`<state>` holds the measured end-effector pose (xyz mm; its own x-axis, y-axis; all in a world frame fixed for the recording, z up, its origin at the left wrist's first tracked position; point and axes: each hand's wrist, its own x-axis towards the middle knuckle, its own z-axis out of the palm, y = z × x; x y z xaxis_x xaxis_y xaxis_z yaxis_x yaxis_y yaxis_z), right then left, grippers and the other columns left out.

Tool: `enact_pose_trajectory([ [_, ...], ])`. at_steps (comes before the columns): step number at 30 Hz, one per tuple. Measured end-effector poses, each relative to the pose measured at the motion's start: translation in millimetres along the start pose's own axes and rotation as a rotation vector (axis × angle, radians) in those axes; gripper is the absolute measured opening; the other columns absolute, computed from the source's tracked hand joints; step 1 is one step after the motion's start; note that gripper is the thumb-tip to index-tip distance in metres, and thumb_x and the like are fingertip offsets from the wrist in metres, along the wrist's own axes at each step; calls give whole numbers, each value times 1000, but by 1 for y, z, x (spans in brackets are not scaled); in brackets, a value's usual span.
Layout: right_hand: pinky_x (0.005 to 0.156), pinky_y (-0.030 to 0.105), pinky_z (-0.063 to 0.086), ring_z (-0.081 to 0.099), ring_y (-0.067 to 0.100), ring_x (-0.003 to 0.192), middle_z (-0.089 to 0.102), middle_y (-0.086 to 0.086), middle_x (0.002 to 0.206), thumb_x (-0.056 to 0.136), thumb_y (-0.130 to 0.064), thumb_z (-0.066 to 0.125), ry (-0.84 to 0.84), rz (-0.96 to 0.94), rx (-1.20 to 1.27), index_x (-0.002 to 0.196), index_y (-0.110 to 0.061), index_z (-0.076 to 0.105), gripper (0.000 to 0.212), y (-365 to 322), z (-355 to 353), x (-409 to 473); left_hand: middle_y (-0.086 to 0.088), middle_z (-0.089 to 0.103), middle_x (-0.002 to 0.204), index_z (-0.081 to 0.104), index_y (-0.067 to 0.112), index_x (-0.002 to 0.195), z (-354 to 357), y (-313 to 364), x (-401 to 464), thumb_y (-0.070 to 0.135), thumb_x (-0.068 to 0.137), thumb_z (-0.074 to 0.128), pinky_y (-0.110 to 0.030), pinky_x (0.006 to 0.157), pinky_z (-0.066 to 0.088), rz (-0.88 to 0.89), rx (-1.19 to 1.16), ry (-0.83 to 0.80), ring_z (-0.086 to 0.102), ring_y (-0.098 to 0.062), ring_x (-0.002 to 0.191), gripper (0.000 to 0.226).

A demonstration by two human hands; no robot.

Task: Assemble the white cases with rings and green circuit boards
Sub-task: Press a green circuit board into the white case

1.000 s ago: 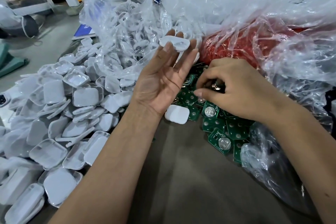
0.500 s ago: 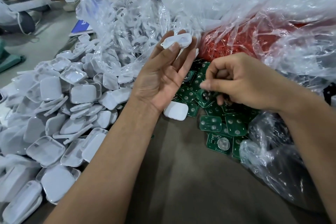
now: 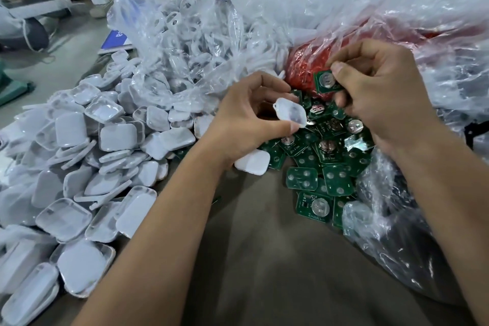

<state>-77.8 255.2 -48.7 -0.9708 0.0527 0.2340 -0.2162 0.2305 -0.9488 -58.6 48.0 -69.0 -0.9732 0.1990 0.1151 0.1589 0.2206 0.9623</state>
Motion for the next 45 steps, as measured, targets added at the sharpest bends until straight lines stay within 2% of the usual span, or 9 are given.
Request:
enact_pose_trajectory([
  [4,42,18,40,58,16,52,63,-7,61,100,-6,64,-17,28,41,91,-15,70,14,1,-1,0,5,76,99,66,16,112,3,0,0,7,72,90,-9,74,45,52,221,-41,68,2,89,47],
  [6,42,17,39,58,14,52,65,-5,61,99,-5,66,-47,48,71,92,-13,70,11,0,-1,-1,5,75,99,69,16,110,3,0,-1,9,71,91,-4,68,41,77,284,-28,67,3,88,45],
  [11,44,20,41,60,13,54,67,1,62,95,-2,71,-116,68,150,94,-7,71,5,-3,0,-3,3,76,103,74,15,107,-1,4,-1,22,75,91,-10,77,47,83,245,23,69,-4,98,37],
  [14,46,19,45,61,14,59,70,2,69,93,-1,72,-172,75,262,93,-7,72,6,-8,5,-7,-18,74,92,75,9,93,1,9,-1,20,89,79,-19,67,50,61,21,130,65,-9,75,13],
  [16,49,20,47,62,16,61,69,4,71,93,-2,72,-200,65,338,92,-9,71,7,-11,8,-10,-25,71,85,71,5,87,4,11,-1,14,96,70,-20,57,46,46,-73,132,61,-11,64,13],
  [20,52,19,49,64,15,62,69,4,73,93,-2,71,-199,94,449,93,-7,72,5,-14,13,-12,-11,68,75,66,1,84,7,15,-1,6,99,62,-20,52,46,19,-277,92,62,-15,61,16],
  [27,52,20,51,68,16,59,73,5,70,91,-2,74,-139,83,445,93,-4,72,4,-14,19,-14,-15,69,76,67,-1,89,7,17,-1,7,97,63,-23,56,55,6,-414,87,65,-19,60,12],
  [37,50,14,46,60,10,59,71,6,73,90,-20,67,-311,211,589,87,-5,69,15,-22,18,-19,-7,66,68,70,10,74,4,18,-1,4,99,59,-13,46,41,18,-567,59,56,-9,54,28],
  [45,48,12,45,57,7,58,69,9,75,86,-19,67,-280,262,681,93,-2,68,19,-20,20,-18,-10,64,70,66,6,77,16,17,0,3,100,57,-13,46,41,-5,-644,122,55,-9,54,25],
])
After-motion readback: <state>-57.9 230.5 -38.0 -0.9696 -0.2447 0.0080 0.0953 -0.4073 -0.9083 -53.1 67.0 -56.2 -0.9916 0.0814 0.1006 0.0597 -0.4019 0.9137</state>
